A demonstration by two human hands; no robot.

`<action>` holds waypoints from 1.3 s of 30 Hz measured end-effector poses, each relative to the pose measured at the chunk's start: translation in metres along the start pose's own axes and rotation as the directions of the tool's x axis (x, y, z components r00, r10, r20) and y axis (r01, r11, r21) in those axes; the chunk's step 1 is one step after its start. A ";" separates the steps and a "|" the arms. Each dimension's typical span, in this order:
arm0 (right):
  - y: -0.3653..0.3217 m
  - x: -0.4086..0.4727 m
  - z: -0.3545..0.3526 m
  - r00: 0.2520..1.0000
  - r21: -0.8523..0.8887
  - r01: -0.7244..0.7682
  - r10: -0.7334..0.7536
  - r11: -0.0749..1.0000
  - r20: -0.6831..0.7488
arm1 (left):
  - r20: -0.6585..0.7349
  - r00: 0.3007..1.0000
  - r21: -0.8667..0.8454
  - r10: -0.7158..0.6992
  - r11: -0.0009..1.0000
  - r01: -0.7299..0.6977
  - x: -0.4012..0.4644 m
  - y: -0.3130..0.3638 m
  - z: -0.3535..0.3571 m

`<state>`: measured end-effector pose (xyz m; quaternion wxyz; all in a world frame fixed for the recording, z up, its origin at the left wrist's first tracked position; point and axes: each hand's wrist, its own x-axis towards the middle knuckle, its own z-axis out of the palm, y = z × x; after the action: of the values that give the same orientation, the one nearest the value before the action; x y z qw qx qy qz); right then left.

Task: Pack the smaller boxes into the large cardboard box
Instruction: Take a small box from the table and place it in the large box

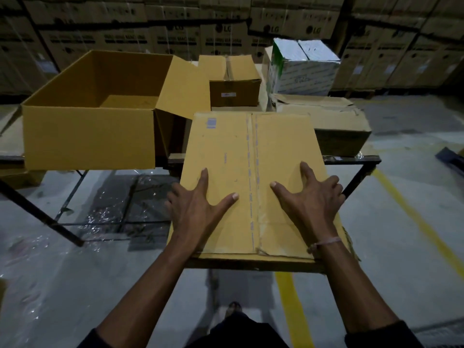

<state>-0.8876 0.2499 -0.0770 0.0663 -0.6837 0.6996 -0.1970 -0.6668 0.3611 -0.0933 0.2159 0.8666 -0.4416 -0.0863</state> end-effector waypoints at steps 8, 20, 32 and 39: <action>-0.059 0.096 -0.049 1.000 -0.033 -0.003 0.003 0.999 -0.008 | -0.044 0.997 -0.031 0.060 0.998 -0.062 0.097 0.049 -0.044; -0.057 0.160 -0.043 0.997 -0.105 -0.070 0.074 0.992 0.038 | 0.061 0.986 0.028 0.158 0.987 -0.160 0.177 0.088 -0.026; -0.032 0.105 -0.078 0.989 -0.031 -0.119 0.116 0.992 -0.089 | -0.016 0.973 0.026 0.228 0.973 -0.228 0.119 0.093 -0.045; -0.041 0.113 -0.108 0.977 0.074 -0.077 0.090 0.994 -0.191 | -0.112 0.953 0.068 0.280 0.959 -0.274 0.125 0.118 -0.089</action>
<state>-0.8944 0.1588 0.0565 0.0286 -0.6286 0.7239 -0.2828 -0.6479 0.2268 0.0442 0.2297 0.8051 -0.5468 0.0089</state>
